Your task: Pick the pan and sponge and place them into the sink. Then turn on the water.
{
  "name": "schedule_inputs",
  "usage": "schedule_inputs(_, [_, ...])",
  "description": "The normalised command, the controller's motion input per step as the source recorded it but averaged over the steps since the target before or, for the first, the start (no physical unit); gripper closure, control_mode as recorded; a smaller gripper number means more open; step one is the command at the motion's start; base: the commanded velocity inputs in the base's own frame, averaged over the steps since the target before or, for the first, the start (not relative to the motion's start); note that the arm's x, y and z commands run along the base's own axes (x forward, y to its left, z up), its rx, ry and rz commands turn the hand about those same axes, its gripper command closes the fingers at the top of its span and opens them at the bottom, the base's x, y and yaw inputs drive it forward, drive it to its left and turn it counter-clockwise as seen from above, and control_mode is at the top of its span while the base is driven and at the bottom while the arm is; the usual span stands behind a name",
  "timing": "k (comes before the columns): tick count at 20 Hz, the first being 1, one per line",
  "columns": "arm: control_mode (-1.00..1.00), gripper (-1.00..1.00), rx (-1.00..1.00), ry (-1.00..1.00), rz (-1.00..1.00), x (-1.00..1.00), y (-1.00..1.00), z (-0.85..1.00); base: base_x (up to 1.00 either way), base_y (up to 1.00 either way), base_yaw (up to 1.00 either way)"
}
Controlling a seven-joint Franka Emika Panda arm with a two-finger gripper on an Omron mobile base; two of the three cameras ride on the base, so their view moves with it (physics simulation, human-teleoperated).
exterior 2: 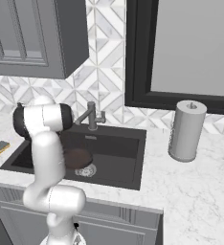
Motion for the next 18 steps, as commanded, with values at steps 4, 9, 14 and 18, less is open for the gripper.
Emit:
schedule_inputs(4, [-1.00, 1.00, -0.04, 0.00, -0.04, 0.23, -0.12, -0.43, 0.00, 0.00, 0.00])
schedule_inputs(9, [-1.00, 1.00, -0.03, 0.00, -0.05, 0.18, -0.02, -0.42, 0.00, 0.00, 0.00])
schedule_inputs(14, [-1.00, 1.00, 0.00, 0.00, -0.04, 0.15, -0.03, -0.39, 0.00, 0.00, 0.00])
schedule_inputs(18, [-1.00, 1.00, 0.00, 0.00, -0.04, 0.23, -0.05, -0.34, 0.00, 0.00, 0.00])
